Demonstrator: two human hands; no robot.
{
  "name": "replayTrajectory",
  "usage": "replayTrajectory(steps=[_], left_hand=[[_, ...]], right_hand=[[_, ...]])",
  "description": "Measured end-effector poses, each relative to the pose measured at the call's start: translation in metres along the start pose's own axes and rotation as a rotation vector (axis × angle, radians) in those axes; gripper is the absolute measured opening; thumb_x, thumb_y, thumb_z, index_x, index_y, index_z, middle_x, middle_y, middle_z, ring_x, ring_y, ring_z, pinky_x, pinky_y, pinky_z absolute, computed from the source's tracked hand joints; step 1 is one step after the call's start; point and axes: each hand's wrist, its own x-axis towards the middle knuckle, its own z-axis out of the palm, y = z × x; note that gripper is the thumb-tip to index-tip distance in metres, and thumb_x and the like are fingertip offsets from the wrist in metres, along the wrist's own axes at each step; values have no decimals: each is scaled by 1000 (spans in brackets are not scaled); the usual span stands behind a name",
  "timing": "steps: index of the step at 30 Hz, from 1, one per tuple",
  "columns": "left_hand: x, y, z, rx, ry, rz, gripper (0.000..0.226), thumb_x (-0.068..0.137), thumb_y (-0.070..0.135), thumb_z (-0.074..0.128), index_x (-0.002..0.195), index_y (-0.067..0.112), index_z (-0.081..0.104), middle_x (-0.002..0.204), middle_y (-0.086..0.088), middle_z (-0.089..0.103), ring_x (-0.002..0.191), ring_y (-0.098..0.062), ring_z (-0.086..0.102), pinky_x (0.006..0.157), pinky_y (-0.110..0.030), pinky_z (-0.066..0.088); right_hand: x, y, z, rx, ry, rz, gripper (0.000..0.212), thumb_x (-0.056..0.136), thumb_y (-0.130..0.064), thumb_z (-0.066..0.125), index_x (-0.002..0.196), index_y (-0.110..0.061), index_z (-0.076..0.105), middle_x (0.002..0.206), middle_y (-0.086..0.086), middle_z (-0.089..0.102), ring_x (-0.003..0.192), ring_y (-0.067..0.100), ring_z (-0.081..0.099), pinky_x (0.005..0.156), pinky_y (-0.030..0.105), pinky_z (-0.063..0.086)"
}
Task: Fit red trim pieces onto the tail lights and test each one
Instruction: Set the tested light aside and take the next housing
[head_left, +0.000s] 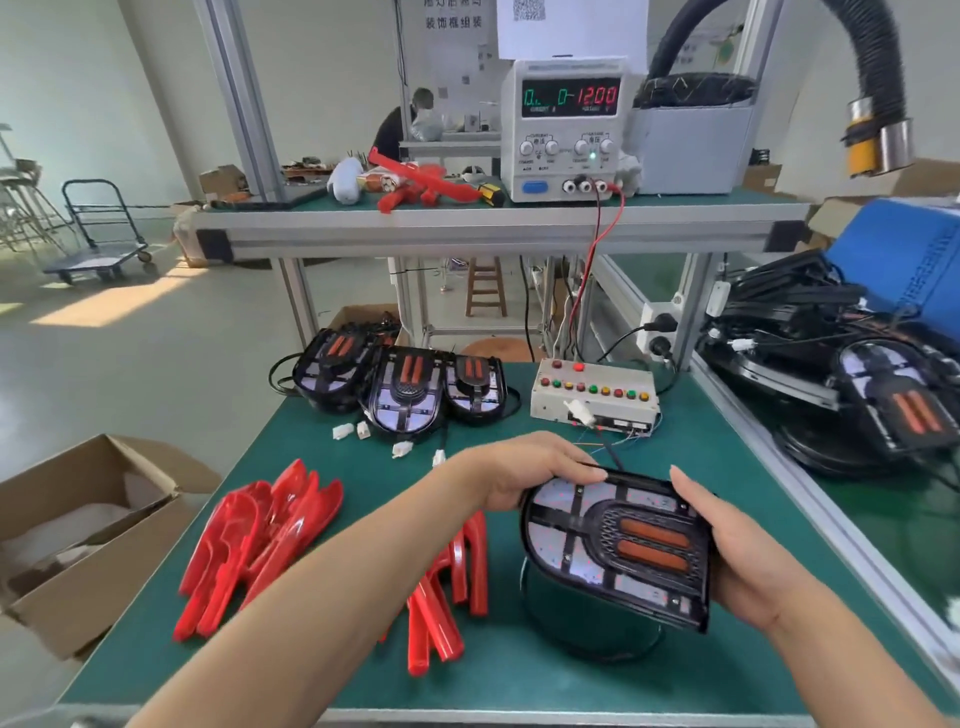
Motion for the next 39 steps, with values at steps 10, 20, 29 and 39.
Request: replayTrajectory(steps=[10,20,29,39], left_hand=[[-31,-50,-46,678,691,114,17,94,30,65,90,16,74,87,-1,74,83,-16,66,75,-29,50],[-66,-56,-70,890,721,-96,25,91,38,67,79,16,68,83,-2,71,83,-19,66,73,-31,53],[-157,-86,-65,1123,365,-71,46,92,37,67,136,37,54,129,14,48,124,-1,41,109,-22,30],[-152,-105,-58,1209,509,57,41,91,32,71,130,31,58,117,11,48,115,-9,46,103,-25,36]], right_hand=[[9,47,0,126,216,-48,48,82,-52,68,95,-8,81,101,26,76,84,42,77,59,42,62],[8,59,1,107,260,-154,46,98,-47,58,114,-7,74,103,21,77,88,38,77,63,39,65],[11,60,0,70,274,-187,40,97,-48,59,108,-15,78,102,19,78,88,38,77,61,37,63],[14,62,3,64,278,-192,44,99,-45,58,107,-5,75,97,23,77,81,39,77,55,35,62]])
